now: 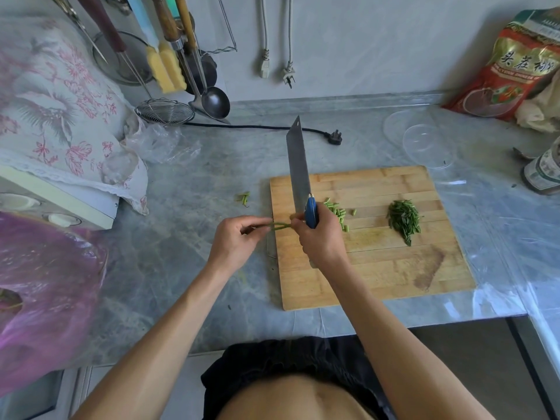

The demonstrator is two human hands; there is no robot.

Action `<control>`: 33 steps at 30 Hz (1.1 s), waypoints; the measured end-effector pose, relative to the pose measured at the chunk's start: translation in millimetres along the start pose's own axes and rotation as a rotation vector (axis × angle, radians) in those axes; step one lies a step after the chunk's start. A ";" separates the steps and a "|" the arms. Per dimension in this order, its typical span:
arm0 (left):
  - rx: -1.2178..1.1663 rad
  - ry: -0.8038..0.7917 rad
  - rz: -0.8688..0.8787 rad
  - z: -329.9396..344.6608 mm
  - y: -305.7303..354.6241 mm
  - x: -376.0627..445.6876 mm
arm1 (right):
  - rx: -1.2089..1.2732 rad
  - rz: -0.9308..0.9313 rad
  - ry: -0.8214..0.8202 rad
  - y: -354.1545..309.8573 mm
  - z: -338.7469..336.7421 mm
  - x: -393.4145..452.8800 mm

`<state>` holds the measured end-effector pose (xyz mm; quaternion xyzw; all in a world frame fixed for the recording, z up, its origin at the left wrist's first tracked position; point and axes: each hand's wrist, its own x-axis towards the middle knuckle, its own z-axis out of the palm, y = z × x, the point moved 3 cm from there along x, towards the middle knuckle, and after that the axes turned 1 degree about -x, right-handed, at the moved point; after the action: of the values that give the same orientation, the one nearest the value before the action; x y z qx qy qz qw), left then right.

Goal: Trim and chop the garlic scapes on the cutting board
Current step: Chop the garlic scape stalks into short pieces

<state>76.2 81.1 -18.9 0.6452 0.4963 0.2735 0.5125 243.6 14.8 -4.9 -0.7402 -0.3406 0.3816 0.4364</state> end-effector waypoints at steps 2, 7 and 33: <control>-0.075 0.083 -0.095 0.0 -11.3 4.8 | -0.016 -0.007 0.025 1.7 -0.7 0.3; -0.215 0.190 -0.298 13.9 -36.0 13.6 | -0.068 -0.015 0.048 10.7 -4.8 -3.0; 0.226 0.018 -0.236 24.9 -44.6 17.7 | -0.137 -0.046 0.005 32.8 -18.0 -17.3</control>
<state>87.9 86.9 -71.4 0.6334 0.6009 0.1594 0.4608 256.5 -19.4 -24.1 -0.7612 -0.3817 0.3456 0.3942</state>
